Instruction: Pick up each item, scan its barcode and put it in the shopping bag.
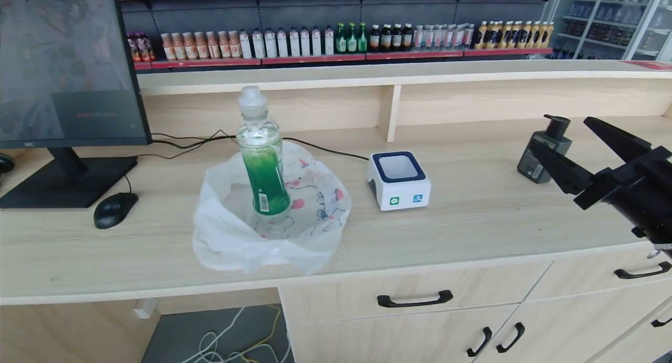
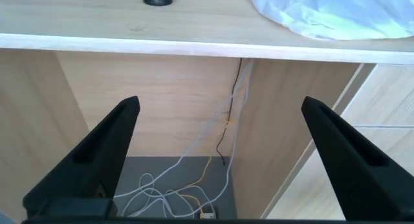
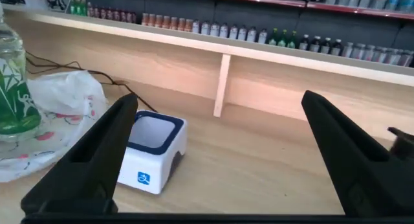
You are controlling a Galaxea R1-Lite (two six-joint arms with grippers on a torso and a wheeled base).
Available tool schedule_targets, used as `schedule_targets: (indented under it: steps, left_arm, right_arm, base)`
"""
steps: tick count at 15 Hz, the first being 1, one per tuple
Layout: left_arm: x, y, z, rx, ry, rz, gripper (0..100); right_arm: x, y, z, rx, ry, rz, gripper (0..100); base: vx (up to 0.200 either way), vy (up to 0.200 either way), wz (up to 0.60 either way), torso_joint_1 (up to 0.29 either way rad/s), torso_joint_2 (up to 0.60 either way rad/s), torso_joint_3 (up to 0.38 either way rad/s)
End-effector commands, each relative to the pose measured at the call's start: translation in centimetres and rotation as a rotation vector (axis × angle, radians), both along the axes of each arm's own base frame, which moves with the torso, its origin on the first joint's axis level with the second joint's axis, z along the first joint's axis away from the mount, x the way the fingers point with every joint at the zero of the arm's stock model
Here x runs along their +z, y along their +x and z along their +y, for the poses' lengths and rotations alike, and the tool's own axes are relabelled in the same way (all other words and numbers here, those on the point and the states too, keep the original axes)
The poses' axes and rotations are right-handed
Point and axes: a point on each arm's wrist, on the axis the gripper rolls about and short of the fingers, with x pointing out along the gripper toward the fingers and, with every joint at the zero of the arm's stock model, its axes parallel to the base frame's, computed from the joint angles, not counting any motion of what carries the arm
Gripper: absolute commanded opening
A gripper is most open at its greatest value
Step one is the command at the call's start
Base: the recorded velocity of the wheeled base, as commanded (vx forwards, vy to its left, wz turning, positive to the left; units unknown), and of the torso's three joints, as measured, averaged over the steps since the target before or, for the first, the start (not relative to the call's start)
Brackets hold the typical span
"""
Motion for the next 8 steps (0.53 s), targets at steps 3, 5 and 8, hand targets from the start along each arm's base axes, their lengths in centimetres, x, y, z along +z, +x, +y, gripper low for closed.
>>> schedule_targets:
  steps: [3,5,8]
  left_arm:
    - [0.01,0.00,0.00,0.002,-0.003,-0.001,100]
    - [0.01,0.00,0.00,0.001,-0.004,-0.001,100]
    - [0.01,0.00,0.00,0.001,-0.003,-0.001,100]
  right_arm:
    - [-0.48,0.48,0.02,0.000,-0.002,0.021,100]
    - [-0.51,0.56,0.03,0.000,-0.002,0.022,100]
    - [-0.77,0.87,0.04,0.000,-0.003,0.033,100]
  base:
    - [0.000,-0.200,0.00,0.002,0.00,0.002]
    - [0.000,-0.200,0.00,0.002,0.00,0.000]
    - [0.000,-0.200,0.00,0.004,0.00,0.006]
